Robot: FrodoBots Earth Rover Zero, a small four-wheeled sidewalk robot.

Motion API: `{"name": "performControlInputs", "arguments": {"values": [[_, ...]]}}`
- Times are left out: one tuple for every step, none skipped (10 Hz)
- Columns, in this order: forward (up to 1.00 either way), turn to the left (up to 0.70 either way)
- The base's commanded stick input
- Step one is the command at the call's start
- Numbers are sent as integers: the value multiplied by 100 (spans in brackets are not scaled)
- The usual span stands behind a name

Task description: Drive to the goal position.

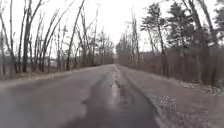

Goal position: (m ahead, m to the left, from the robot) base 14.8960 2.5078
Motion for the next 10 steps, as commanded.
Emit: {"name": "performControlInputs", "arguments": {"values": [[85, 0], [85, 0], [85, 0], [85, 0], [85, 0], [85, 0], [85, 0], [85, 0], [85, 0], [85, 0]]}}
